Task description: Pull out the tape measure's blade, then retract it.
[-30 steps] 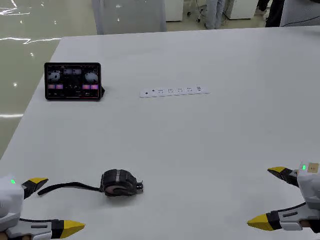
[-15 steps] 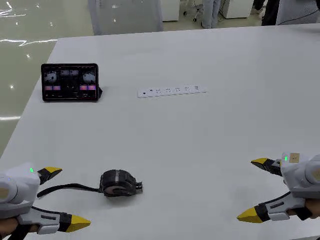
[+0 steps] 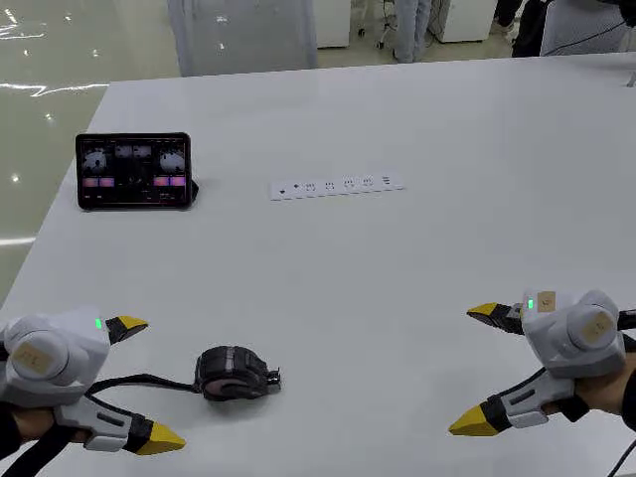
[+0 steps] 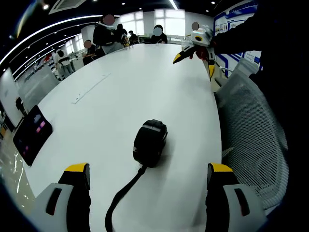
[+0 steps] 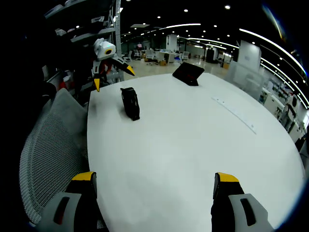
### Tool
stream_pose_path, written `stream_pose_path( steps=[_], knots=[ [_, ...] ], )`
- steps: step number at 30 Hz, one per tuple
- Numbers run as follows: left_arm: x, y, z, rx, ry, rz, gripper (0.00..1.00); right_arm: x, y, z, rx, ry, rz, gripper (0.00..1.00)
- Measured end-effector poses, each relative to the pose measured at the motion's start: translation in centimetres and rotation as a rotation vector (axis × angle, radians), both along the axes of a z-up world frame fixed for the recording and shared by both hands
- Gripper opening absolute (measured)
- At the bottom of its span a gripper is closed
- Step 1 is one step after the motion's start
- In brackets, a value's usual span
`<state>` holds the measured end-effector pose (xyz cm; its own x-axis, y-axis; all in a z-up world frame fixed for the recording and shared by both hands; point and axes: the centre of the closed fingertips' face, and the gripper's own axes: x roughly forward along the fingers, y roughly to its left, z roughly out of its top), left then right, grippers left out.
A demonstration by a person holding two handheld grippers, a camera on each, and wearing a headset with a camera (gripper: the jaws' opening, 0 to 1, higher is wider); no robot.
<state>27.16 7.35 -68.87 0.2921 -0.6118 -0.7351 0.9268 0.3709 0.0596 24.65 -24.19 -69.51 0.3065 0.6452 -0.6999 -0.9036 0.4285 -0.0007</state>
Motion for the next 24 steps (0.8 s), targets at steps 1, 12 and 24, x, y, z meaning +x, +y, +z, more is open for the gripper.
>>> stream_pose_path(
  steps=[1, 12, 24],
  knots=[
    [0.1, -0.2, 0.0, 0.006, 0.003, -0.007, 0.99, 0.1, 0.1, 0.1, 0.0, -0.001, 0.004, 1.0],
    [0.7, -3.1, 0.0, 0.026, 0.012, -0.099, 0.99, 1.3, 1.9, 0.3, -0.027, -0.015, 0.058, 1.0],
    [1.1, -3.9, -2.7, 0.134, 0.049, -0.179, 0.99, 2.1, 5.4, -0.1, -0.05, -0.027, 0.147, 1.0]
  ],
)
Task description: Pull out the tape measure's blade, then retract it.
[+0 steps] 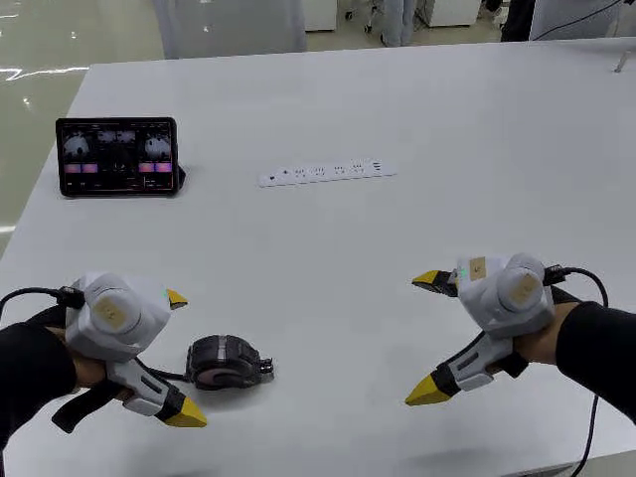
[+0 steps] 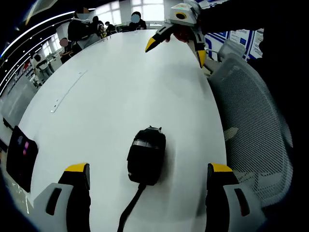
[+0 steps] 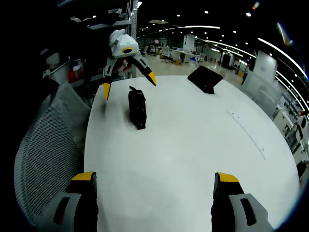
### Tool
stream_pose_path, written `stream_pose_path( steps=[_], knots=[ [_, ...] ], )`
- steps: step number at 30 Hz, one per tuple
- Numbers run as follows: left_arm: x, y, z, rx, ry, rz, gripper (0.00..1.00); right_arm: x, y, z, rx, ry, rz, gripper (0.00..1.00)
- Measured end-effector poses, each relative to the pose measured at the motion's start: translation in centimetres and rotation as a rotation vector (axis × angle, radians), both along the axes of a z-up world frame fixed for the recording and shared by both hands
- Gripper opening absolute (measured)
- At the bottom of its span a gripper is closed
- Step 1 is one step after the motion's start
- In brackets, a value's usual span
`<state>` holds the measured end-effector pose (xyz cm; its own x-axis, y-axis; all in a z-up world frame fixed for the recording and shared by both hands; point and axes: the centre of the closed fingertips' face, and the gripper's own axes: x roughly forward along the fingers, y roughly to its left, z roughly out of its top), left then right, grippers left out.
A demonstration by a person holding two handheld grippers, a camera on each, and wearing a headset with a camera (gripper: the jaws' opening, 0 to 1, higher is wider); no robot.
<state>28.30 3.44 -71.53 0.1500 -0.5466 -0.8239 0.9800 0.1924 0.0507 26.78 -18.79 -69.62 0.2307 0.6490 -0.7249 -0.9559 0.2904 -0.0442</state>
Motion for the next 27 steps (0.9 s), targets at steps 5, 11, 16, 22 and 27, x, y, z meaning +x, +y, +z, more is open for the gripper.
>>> stream_pose_path(
  steps=[5, 11, 16, 22, 27],
  knots=[
    [0.6, -0.5, -0.3, 0.013, -0.008, -0.007, 0.99, 0.6, 1.8, -0.4, 0.01, -0.001, 0.016, 1.0],
    [1.0, -1.2, -1.1, 0.022, 0.0, -0.017, 0.99, 1.2, 4.0, -0.6, 0.045, 0.003, 0.033, 1.0],
    [1.1, -1.7, -1.5, 0.027, 0.007, -0.033, 0.98, 1.7, 5.3, -0.9, 0.052, 0.007, 0.042, 1.0],
    [1.4, -2.1, -1.6, 0.027, -0.004, -0.033, 0.95, 1.9, 7.1, -1.5, 0.046, 0.007, 0.063, 1.0],
    [1.4, -2.6, -1.9, 0.037, -0.01, -0.051, 0.9, 1.9, 8.3, -2.0, 0.042, 0.007, 0.076, 1.0]
  ],
)
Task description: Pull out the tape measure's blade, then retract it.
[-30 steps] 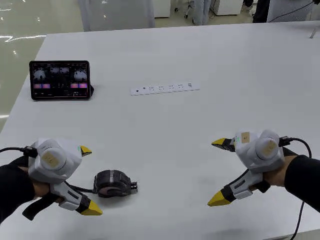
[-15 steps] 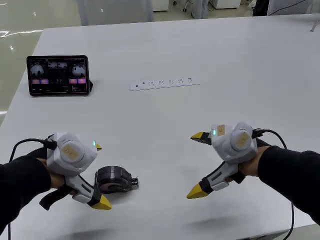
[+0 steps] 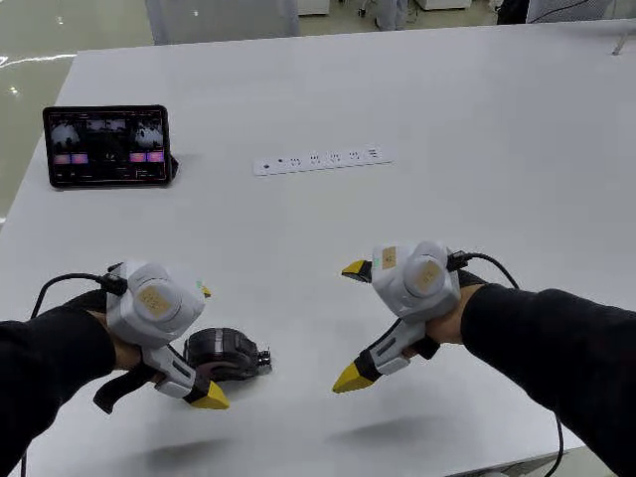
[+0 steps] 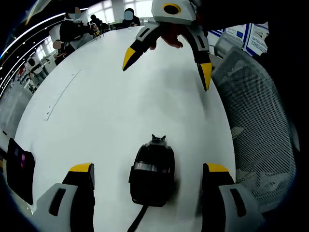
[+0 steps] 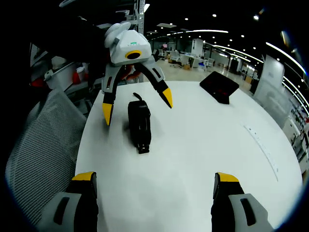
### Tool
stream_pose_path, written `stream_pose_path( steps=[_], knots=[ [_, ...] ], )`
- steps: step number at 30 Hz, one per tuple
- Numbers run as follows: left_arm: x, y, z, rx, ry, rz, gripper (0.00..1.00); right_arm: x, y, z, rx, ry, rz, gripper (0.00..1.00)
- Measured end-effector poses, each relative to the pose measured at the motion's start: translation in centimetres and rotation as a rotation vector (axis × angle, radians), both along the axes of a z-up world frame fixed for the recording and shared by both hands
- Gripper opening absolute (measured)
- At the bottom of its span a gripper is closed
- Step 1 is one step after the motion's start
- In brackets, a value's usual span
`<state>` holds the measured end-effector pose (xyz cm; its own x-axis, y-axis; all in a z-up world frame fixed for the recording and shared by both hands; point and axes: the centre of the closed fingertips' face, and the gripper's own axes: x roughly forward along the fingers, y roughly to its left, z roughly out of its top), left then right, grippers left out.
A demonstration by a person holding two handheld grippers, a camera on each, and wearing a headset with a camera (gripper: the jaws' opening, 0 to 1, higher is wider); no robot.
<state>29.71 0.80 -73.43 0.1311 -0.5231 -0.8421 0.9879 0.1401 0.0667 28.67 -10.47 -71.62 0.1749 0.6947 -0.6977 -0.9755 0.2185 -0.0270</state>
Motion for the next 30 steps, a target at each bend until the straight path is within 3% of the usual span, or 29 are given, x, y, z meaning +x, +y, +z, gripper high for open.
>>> stream_pose_path(
  steps=[7, 13, 19, 27, 29, 30],
  knots=[
    [-0.1, -0.3, -0.3, 0.009, 0.006, -0.022, 0.83, 0.1, 1.0, -0.4, -0.007, 0.002, 0.017, 1.0],
    [-0.8, -0.3, -0.4, 0.024, 0.037, -0.063, 0.64, 0.4, 1.8, -0.4, 0.0, 0.006, 0.021, 1.0],
    [-0.9, -0.7, -0.3, 0.03, 0.005, -0.096, 0.51, 0.5, 2.7, -0.5, 0.002, 0.005, 0.034, 1.0],
    [-0.5, -0.6, -0.9, 0.056, 0.009, -0.1, 0.36, 0.5, 3.3, -0.6, 0.001, 0.008, 0.037, 1.0],
    [-0.4, -0.8, -0.8, 0.061, -0.016, -0.113, 0.31, 0.5, 3.4, -0.6, -0.002, 0.008, 0.042, 1.0],
    [-0.4, -0.6, -0.8, 0.069, -0.013, -0.103, 0.31, 0.5, 3.4, -0.7, -0.004, 0.008, 0.044, 1.0]
  ],
)
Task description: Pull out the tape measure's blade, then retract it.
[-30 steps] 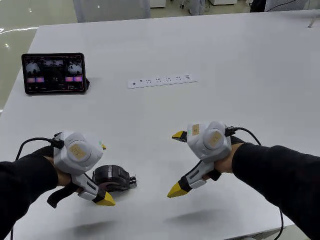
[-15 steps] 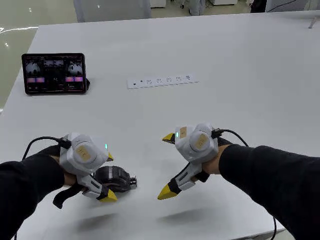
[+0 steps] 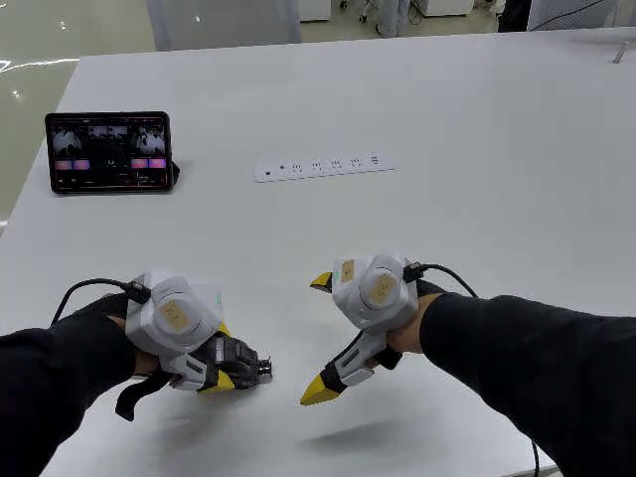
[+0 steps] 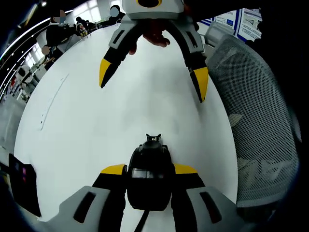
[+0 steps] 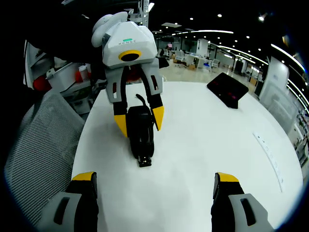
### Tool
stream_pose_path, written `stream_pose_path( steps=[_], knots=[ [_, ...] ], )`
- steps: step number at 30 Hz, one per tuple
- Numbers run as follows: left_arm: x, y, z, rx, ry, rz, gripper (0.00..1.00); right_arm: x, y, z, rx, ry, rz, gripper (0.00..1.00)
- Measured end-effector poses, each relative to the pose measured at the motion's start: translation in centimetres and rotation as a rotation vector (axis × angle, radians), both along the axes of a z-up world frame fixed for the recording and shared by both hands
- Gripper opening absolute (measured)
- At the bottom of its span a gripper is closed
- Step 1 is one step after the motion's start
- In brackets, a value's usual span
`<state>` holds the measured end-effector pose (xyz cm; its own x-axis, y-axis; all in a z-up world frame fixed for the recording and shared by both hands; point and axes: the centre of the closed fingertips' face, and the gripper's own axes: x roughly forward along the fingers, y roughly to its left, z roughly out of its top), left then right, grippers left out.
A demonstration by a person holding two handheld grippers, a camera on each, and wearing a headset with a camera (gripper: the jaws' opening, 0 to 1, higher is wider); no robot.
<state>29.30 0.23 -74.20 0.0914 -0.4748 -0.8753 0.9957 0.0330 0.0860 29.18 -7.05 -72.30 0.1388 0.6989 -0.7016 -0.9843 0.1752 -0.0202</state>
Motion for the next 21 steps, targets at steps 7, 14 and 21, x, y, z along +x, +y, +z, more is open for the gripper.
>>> stream_pose_path(
  steps=[7, 14, 21],
  knots=[
    [0.0, 0.0, 0.1, -0.005, -0.002, 0.017, 0.3, 0.3, 0.3, -0.5, -0.01, 0.003, 0.007, 1.0],
    [0.0, 0.1, 0.2, -0.011, -0.004, 0.025, 0.3, 0.5, 1.0, -1.6, -0.015, 0.02, 0.0, 1.0],
    [0.0, 0.1, 0.1, -0.001, -0.003, 0.034, 0.3, 0.5, 2.0, -2.3, -0.023, 0.023, 0.015, 1.0]
  ],
)
